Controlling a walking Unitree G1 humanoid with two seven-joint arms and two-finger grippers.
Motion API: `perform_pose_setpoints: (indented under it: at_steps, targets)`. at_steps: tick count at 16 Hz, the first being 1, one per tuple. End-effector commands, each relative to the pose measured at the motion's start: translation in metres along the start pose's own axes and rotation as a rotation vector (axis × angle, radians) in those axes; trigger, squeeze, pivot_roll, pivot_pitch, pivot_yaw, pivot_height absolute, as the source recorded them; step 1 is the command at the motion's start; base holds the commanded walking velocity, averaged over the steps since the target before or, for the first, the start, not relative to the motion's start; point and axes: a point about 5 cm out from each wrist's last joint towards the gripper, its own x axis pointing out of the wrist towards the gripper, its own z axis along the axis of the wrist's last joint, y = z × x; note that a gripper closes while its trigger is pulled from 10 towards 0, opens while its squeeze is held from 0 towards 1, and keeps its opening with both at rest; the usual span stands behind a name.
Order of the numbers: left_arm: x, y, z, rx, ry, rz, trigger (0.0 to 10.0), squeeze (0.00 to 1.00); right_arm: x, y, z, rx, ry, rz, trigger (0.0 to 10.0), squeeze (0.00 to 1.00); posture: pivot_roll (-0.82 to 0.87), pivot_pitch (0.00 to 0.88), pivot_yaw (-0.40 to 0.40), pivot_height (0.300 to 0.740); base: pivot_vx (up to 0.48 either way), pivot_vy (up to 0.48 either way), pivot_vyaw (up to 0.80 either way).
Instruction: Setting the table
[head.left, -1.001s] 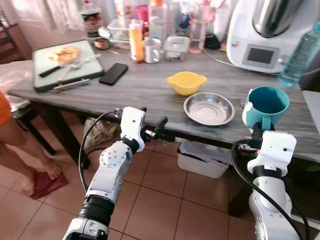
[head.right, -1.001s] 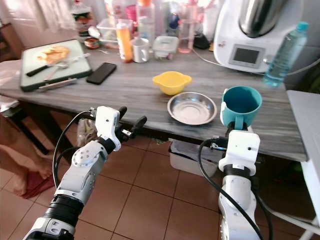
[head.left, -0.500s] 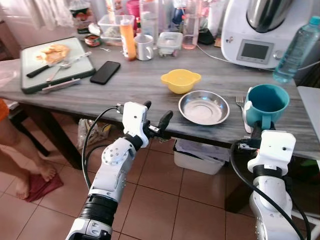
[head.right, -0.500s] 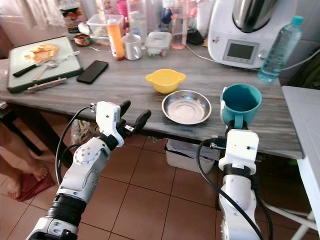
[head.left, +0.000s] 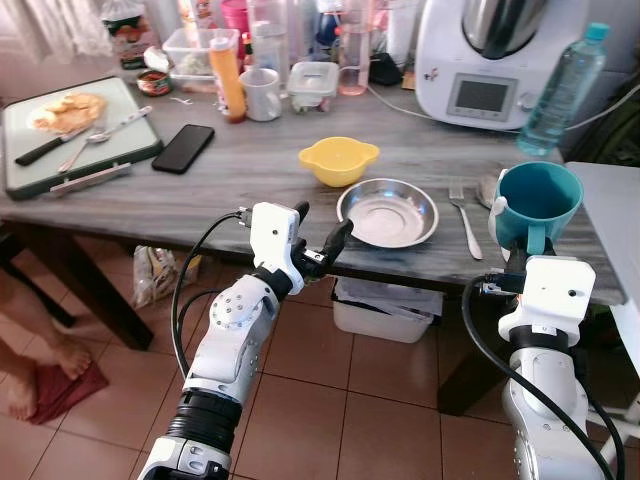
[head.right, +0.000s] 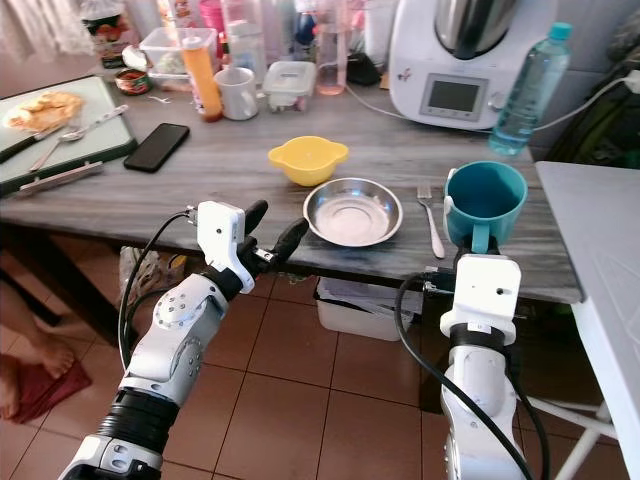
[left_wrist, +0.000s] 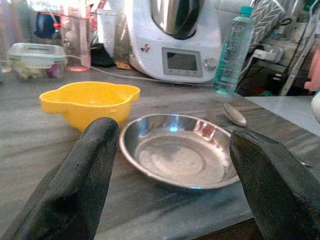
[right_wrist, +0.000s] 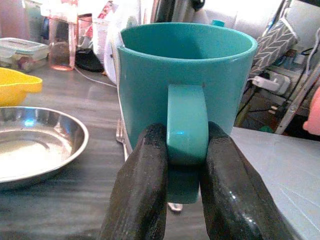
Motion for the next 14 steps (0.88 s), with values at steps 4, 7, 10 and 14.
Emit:
perform_pose_setpoints:
  at_steps: [4, 7, 10, 14]
  targets:
    - [0.0013, -0.0048, 0.0142, 0.019, -0.051, -0.048, 10.0, 0.00, 0.0002, -0.0017, 0.0147, -0.009, -0.058, -0.011, 10.0, 0.00, 0.04, 0.073, 0.015, 0.740, 0.000, 0.000, -0.80]
    - [0.0001, -0.0050, 0.0156, 0.015, -0.050, -0.049, 10.0, 0.00, -0.0001, -0.0012, 0.0151, -0.009, -0.058, -0.010, 10.0, 0.00, 0.04, 0.075, 0.015, 0.740, 0.000, 0.000, -0.80]
    - [0.0003, -0.0052, 0.0173, 0.017, -0.055, -0.049, 10.0, 0.00, 0.0002, -0.0020, 0.0162, -0.011, -0.061, -0.011, 10.0, 0.00, 0.04, 0.077, 0.014, 0.740, 0.000, 0.000, -0.80]
    - [-0.0033, -0.0049, 0.0164, 0.023, -0.047, -0.046, 10.0, 0.00, -0.0027, -0.0036, 0.0156, -0.013, -0.057, -0.011, 10.0, 0.00, 0.04, 0.076, 0.012, 0.740, 0.000, 0.000, -0.44]
